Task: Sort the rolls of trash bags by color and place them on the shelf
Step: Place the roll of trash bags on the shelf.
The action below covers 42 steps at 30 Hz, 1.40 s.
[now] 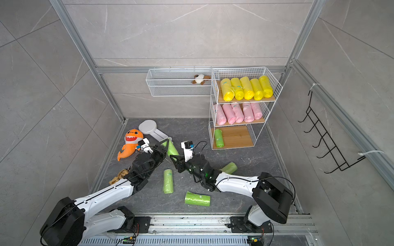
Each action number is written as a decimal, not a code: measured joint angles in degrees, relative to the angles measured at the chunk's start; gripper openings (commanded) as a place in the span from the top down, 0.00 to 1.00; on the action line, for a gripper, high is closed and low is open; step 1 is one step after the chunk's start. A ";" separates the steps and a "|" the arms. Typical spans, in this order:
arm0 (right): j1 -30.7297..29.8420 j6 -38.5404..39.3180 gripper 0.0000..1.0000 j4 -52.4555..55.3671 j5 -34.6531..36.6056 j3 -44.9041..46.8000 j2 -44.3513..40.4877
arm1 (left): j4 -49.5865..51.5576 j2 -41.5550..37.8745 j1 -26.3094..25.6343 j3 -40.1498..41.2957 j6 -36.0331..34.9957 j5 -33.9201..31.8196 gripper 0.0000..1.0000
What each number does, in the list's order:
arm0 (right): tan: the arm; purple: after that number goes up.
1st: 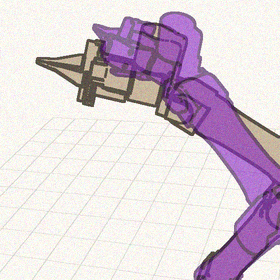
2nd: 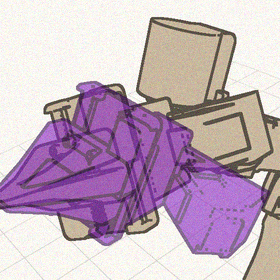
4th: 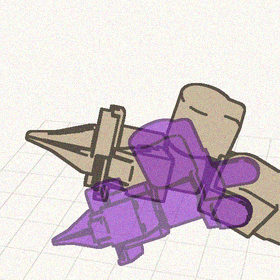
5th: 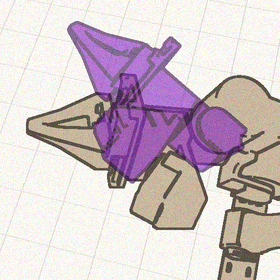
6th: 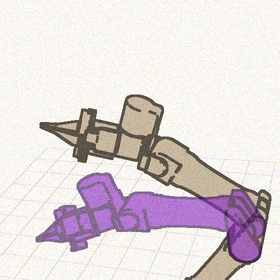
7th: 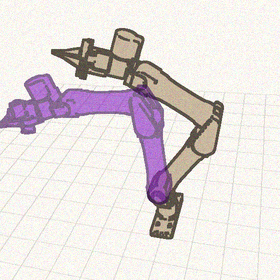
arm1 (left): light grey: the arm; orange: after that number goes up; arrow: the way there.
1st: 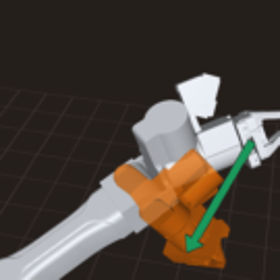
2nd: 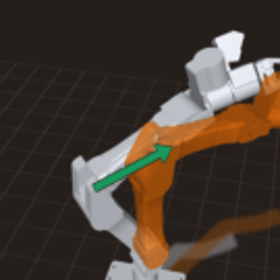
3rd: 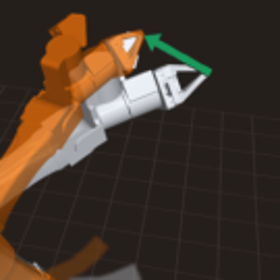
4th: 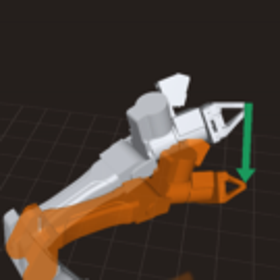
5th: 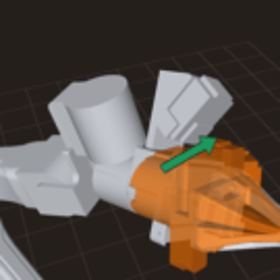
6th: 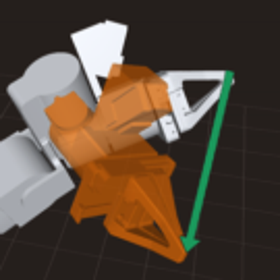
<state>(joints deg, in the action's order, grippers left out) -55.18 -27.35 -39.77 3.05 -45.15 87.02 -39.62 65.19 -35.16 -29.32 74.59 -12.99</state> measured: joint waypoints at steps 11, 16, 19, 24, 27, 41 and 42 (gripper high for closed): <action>1.55 1.46 0.74 5.31 1.70 1.49 -4.52 | 0.87 -0.02 0.00 -0.04 -4.13 -1.77 0.22; 6.19 1.44 0.75 9.40 0.52 4.42 -9.55 | 3.93 -0.02 0.00 -0.31 -9.97 -2.29 0.17; 9.11 1.46 0.75 13.77 -0.85 6.16 -12.50 | 6.43 -0.02 0.04 -1.11 -13.86 -3.08 0.15; 13.92 1.49 0.76 23.50 -3.32 8.68 -18.05 | 11.08 0.22 0.07 -4.72 -20.79 -3.37 0.14; 16.92 1.77 0.76 29.94 -3.93 9.81 -21.53 | 12.85 1.79 0.07 -7.93 -24.41 -2.71 0.14; 30.97 6.08 0.76 50.80 -1.42 11.43 -30.60 | 15.26 8.81 0.07 -10.54 -28.39 3.08 0.14; 32.63 6.25 0.76 51.19 -1.27 11.43 -30.75 | 15.26 8.90 0.07 -10.58 -28.39 3.21 0.14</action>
<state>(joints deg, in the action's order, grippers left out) -22.55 -21.10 11.42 1.78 -33.71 56.27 -24.36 74.08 -35.09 -39.90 46.19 -9.78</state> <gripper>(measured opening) 0.403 0.857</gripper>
